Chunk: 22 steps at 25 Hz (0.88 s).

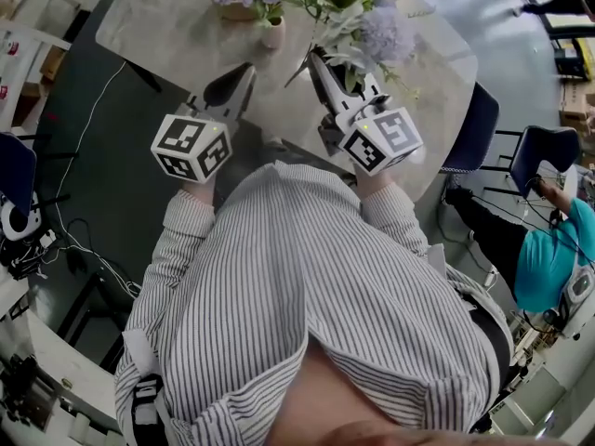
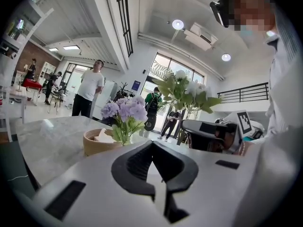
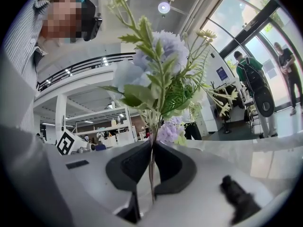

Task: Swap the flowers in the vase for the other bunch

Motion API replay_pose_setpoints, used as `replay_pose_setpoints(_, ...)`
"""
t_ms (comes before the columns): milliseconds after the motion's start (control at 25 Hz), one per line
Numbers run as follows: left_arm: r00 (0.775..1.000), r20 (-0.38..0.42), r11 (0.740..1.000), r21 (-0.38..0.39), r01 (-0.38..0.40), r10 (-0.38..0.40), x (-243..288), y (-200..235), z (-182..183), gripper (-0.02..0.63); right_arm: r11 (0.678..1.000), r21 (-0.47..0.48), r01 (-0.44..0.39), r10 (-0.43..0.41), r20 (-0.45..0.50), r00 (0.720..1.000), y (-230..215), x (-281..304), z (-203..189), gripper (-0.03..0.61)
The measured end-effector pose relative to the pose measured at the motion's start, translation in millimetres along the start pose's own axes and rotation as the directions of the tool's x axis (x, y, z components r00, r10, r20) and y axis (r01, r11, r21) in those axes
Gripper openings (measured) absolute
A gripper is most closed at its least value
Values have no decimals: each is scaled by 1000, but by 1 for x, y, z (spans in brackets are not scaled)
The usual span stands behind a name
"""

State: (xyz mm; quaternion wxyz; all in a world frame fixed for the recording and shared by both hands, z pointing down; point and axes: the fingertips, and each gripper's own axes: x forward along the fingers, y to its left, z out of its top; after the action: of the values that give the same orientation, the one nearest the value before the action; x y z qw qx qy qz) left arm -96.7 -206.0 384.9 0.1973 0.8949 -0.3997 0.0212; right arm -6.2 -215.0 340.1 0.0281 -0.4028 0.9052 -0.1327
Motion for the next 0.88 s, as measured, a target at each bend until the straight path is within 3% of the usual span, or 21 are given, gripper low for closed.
replay_pose_setpoints(880,999,-24,1000,8,24,-24,2,-6,2,12,999,-33,15,-16,-18,1000,4,0,3,35)
